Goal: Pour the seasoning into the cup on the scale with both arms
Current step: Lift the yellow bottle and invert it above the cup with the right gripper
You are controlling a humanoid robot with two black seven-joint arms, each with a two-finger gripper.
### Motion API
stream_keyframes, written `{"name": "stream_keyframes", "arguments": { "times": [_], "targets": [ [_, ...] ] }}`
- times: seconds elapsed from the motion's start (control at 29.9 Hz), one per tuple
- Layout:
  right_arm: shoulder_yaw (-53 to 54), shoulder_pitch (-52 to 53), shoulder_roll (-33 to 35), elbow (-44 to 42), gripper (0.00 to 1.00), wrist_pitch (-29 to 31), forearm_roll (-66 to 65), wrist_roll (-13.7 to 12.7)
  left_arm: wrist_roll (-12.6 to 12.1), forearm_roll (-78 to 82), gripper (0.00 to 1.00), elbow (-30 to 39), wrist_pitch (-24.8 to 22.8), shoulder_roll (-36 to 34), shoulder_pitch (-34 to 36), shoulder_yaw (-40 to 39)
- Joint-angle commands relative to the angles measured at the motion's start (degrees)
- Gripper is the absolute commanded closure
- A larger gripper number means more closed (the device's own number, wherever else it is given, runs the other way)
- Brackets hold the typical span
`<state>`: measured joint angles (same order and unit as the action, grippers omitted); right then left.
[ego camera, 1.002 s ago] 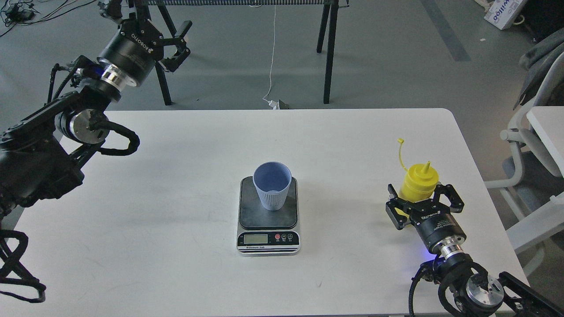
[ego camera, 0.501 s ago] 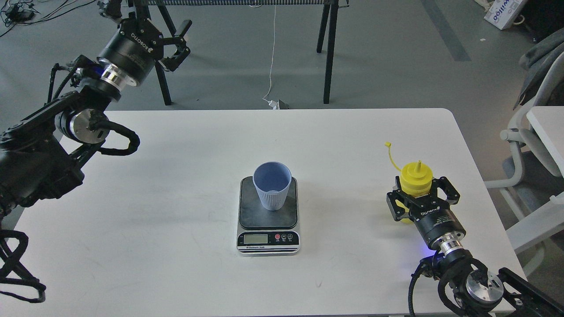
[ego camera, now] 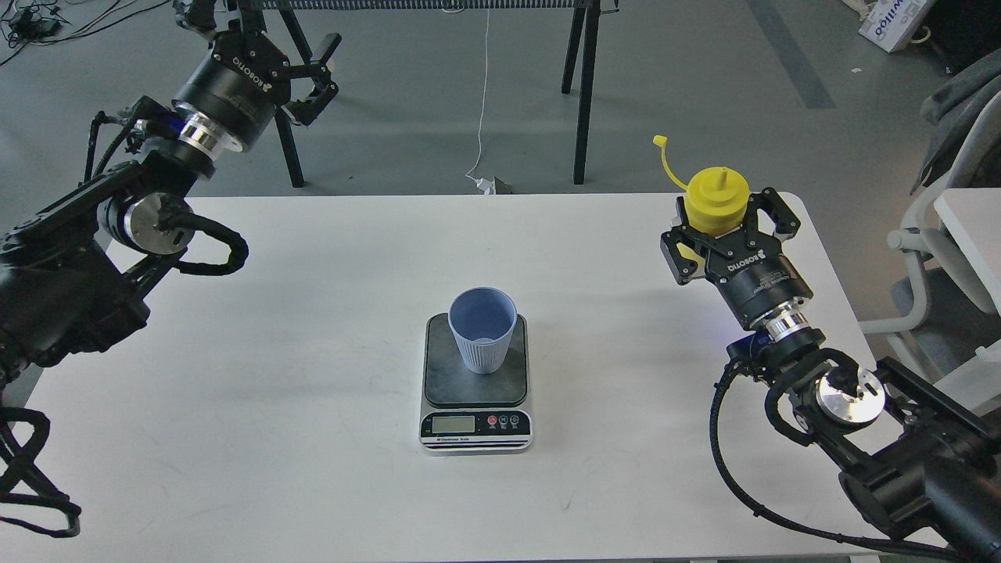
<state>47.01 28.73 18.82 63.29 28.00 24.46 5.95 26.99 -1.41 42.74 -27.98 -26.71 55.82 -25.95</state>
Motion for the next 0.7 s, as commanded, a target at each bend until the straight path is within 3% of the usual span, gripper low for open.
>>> {"name": "stream_keyframes", "arguments": {
  "times": [0.0, 0.37, 0.67],
  "targets": [
    [-6.7, 9.0, -0.1, -0.8, 0.53, 0.0, -7.2, 0.1, 0.1, 0.0, 0.00, 0.1, 0.0, -0.6, 0.1, -0.2],
    [-13.8, 18.2, -0.2, -1.2, 0.54, 0.0, -27.3, -0.1, 0.3, 0.0, 0.00, 0.2, 0.0, -2.2, -0.4, -1.7],
    [-20.1, 24.3, -1.2, -1.2, 0.56, -11.1, -33.2, -0.4, 0.2, -0.1, 0.00, 0.2, 0.0, -2.2, -0.3, -2.7]
  ]
}}
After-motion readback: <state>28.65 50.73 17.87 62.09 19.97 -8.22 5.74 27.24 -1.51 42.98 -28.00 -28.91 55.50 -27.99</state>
